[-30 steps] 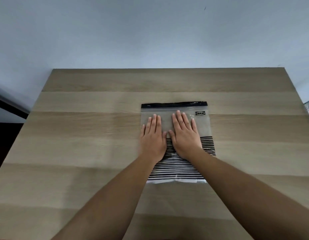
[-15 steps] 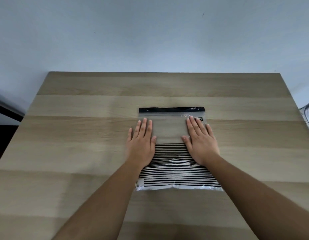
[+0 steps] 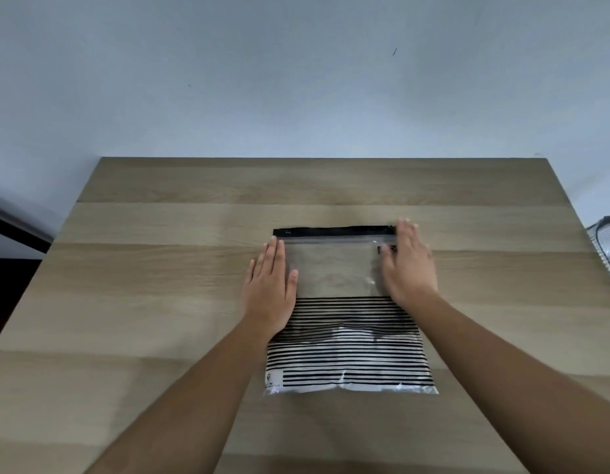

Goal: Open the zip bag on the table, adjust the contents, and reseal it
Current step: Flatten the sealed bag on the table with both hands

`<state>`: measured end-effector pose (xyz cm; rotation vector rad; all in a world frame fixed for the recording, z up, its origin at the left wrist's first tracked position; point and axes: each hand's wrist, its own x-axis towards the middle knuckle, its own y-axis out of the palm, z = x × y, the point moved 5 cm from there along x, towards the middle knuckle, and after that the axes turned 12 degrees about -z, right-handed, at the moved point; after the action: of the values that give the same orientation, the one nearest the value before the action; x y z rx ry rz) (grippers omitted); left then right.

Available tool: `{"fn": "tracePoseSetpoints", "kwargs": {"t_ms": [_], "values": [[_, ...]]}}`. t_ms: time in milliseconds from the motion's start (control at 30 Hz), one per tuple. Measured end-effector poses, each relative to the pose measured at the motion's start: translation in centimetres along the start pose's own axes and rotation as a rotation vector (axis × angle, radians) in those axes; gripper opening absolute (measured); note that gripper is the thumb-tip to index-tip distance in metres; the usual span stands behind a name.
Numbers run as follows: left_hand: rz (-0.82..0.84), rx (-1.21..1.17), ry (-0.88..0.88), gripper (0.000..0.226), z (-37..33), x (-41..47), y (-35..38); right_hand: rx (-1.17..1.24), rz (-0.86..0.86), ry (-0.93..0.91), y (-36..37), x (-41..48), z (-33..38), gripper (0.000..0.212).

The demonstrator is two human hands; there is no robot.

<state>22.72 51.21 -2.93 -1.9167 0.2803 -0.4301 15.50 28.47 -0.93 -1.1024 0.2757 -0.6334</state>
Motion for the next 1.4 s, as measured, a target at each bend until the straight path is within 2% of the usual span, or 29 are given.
{"fn": "tracePoseSetpoints", "kwargs": {"t_ms": [133, 233, 367, 667, 900, 1000, 1067, 1167, 1300, 1400], "values": [[0.048, 0.058, 0.172, 0.060, -3.6, 2.6, 1.0, -0.066, 0.174, -0.321, 3.3, -1.2, 5.3, 0.060], [0.132, 0.114, 0.199, 0.058, -4.3, 2.9, 2.6, -0.126, 0.239, -0.372, 5.5, -2.0, 5.8, 0.056], [0.109, 0.139, 0.220, 0.060, -2.6, 1.9, 2.9, -0.182, 0.206, -0.392, 6.0, -2.0, 4.4, 0.059], [0.099, 0.164, 0.065, 0.063, 2.4, 1.6, 1.3, -0.267, 0.086, -0.188, 2.5, -1.0, -2.8, 0.066], [0.147, 0.171, 0.043, 0.063, 2.4, 1.7, 1.1, -0.279, 0.124, -0.182, 2.5, -0.7, -3.7, 0.066], [0.184, 0.034, -0.018, 0.065, 2.3, 2.2, -0.2, -0.187, 0.173, -0.139, 1.8, -0.8, -3.8, 0.066], [0.096, -0.100, -0.083, 0.065, 2.1, 1.8, -1.7, -0.106, 0.128, -0.061, 0.7, -1.5, -4.0, 0.067], [-0.007, -0.152, -0.213, 0.059, 2.2, -0.7, -3.0, -0.127, 0.060, 0.025, -1.2, -3.6, -4.3, 0.065], [0.080, -0.013, -0.186, 0.055, 2.0, -4.3, -2.3, -0.237, 0.053, -0.047, -2.3, -7.1, -3.8, 0.049], [0.049, -0.053, -0.208, 0.030, 1.3, -5.0, -2.3, -0.270, 0.041, -0.008, -2.5, -8.4, -3.3, 0.037]]}}
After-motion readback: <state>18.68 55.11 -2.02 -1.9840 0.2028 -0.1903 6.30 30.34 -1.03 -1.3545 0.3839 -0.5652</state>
